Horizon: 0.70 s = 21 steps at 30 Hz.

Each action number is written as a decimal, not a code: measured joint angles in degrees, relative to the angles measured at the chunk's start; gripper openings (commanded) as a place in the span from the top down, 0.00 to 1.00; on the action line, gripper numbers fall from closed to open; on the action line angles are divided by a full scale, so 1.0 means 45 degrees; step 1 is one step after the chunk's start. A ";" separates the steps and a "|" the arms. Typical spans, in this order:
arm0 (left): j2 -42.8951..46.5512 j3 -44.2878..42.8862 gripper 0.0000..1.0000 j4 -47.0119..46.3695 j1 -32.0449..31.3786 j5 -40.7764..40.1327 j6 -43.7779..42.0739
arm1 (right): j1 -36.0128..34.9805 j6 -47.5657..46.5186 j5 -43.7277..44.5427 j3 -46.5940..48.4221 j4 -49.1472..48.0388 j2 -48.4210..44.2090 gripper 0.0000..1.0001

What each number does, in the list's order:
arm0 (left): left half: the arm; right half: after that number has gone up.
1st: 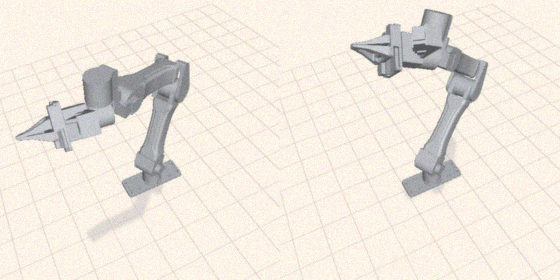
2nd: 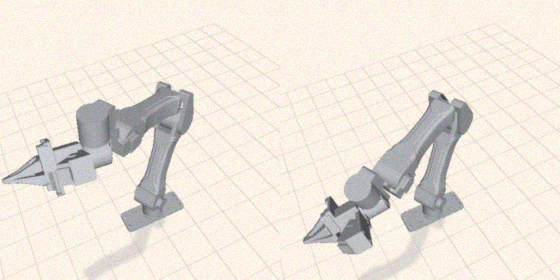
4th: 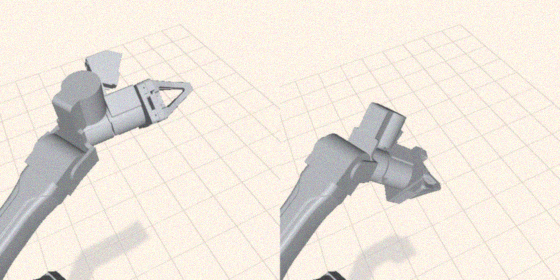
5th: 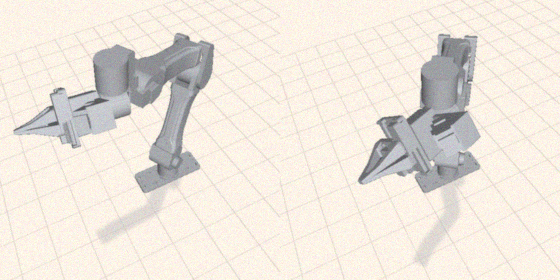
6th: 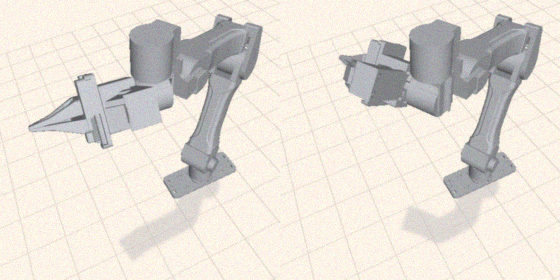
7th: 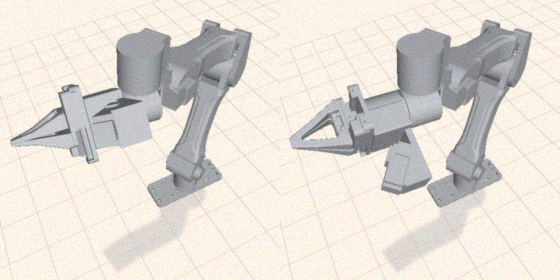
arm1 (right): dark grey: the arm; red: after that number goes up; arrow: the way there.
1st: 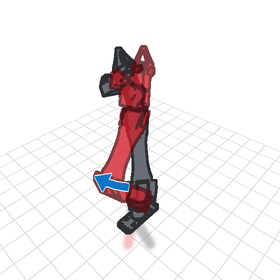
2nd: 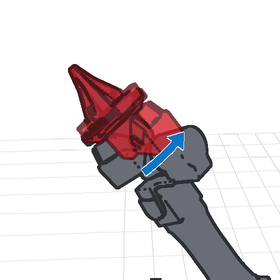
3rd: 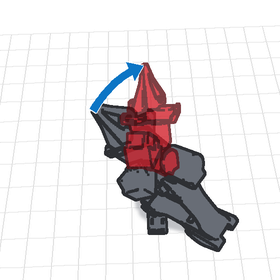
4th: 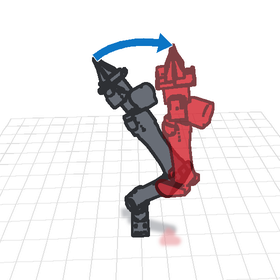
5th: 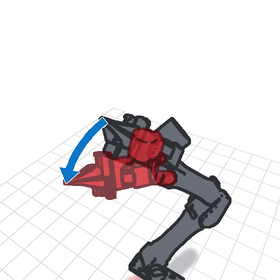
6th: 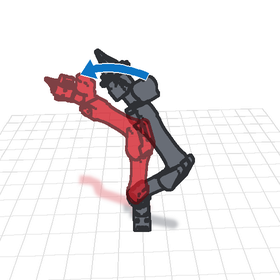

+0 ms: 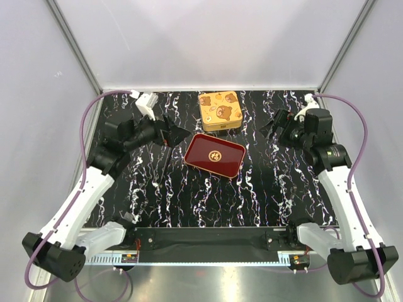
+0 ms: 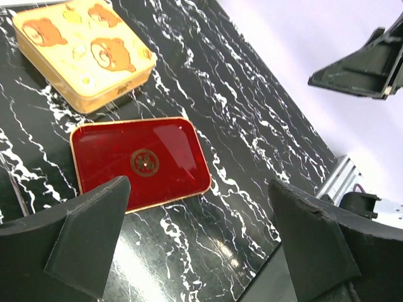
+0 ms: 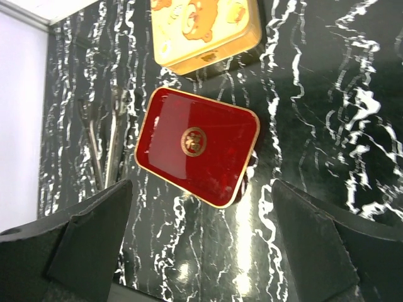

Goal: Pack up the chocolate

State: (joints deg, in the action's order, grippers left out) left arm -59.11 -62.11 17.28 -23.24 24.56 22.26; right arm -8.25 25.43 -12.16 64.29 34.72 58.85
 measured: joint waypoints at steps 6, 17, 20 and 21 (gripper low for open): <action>0.0136 0.0277 0.01 0.0010 0.0000 -0.0180 -0.0029 | 0.0000 -0.0180 0.0457 -0.0044 0.0359 -0.0204 0.00; 0.0238 0.0325 0.01 0.0345 0.0000 -0.0471 -0.0233 | 0.0000 -0.0243 0.0607 -0.0049 0.0389 -0.0894 0.00; 0.0330 0.0325 0.01 0.0554 0.0000 -0.0554 -0.0238 | 0.0000 -0.0277 0.0748 -0.0024 0.0432 -0.0967 0.00; 0.0384 0.0325 0.01 0.0578 0.0000 -0.0568 -0.0233 | 0.0000 -0.0282 0.0792 -0.0005 0.0486 -0.0967 0.01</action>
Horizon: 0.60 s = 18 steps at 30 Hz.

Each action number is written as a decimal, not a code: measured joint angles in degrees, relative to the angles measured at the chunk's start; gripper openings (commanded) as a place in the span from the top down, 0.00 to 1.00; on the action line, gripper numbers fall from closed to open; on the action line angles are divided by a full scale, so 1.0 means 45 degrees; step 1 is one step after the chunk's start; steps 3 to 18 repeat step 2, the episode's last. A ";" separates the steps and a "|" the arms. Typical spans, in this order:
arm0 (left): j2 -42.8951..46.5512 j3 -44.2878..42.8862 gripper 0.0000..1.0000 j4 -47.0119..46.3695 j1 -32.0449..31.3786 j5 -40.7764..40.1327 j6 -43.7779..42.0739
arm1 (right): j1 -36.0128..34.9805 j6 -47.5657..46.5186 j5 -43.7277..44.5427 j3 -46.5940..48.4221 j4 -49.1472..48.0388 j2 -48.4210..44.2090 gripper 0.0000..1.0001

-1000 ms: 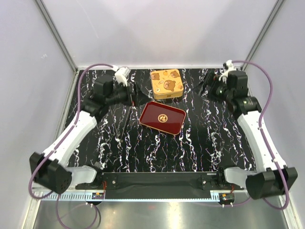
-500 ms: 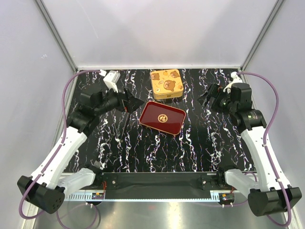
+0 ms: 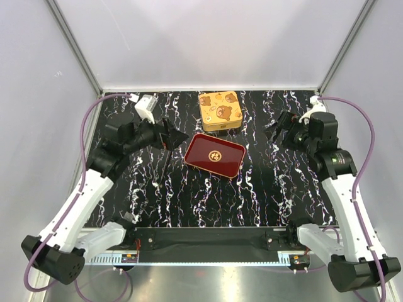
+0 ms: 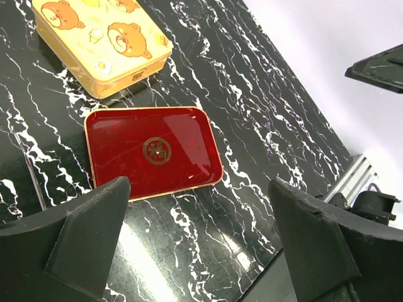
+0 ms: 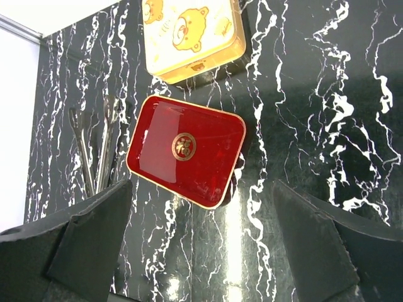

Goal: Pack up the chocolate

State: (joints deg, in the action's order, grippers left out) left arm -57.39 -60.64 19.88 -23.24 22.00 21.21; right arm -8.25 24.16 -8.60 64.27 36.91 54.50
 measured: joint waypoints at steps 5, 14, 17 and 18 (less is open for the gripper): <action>0.0107 -0.0024 0.01 0.0005 0.0000 0.0010 0.0005 | 0.0000 -0.0005 0.0039 0.0083 0.0165 0.0000 0.00; 0.0107 -0.0024 0.01 0.0005 0.0000 0.0010 0.0005 | 0.0000 -0.0005 0.0039 0.0083 0.0165 0.0000 0.00; 0.0107 -0.0024 0.01 0.0005 0.0000 0.0010 0.0005 | 0.0000 -0.0005 0.0039 0.0083 0.0165 0.0000 0.00; 0.0107 -0.0024 0.01 0.0005 0.0000 0.0010 0.0005 | 0.0000 -0.0005 0.0039 0.0083 0.0165 0.0000 0.00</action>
